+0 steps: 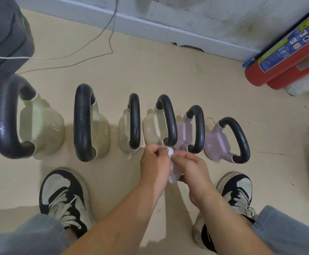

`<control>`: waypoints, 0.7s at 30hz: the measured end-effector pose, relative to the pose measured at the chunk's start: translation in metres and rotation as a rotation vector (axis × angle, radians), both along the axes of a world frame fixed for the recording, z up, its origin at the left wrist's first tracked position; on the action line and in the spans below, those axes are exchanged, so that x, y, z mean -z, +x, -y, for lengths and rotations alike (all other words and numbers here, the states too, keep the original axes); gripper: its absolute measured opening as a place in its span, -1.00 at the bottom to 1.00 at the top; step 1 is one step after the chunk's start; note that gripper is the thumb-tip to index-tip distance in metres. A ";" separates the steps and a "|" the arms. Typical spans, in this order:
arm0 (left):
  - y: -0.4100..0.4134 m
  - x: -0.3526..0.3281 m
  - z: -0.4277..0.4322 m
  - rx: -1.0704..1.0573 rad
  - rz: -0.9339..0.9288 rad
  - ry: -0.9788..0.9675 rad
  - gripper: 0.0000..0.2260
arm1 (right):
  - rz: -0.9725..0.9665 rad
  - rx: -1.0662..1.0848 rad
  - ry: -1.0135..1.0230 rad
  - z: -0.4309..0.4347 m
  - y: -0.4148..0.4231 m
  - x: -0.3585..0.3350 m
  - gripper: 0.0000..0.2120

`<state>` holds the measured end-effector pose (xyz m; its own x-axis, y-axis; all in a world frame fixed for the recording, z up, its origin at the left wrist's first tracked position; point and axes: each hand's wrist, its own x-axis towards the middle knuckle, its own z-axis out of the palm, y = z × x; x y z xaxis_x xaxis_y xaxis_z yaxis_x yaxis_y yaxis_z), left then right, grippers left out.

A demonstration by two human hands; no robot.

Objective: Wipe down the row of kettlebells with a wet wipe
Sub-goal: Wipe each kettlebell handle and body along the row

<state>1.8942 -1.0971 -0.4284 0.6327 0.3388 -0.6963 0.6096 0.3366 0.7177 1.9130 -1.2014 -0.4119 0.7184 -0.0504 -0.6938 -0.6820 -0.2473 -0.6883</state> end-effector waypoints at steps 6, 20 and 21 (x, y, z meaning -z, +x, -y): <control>-0.008 -0.023 -0.018 0.021 0.006 -0.179 -0.78 | 0.049 0.065 0.032 0.000 0.002 -0.021 -0.93; 0.002 -0.034 -0.047 0.156 -0.069 -0.105 -0.88 | 0.136 0.383 0.042 -0.011 0.016 -0.036 -0.84; 0.003 -0.035 -0.045 0.163 -0.061 -0.140 -0.87 | 0.140 0.367 0.013 -0.012 0.016 -0.035 -0.87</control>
<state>1.8976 -1.0517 -0.3932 0.6266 0.1332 -0.7679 0.7047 0.3240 0.6312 1.9289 -1.1898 -0.3769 0.7421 -0.3138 -0.5923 -0.6225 0.0051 -0.7826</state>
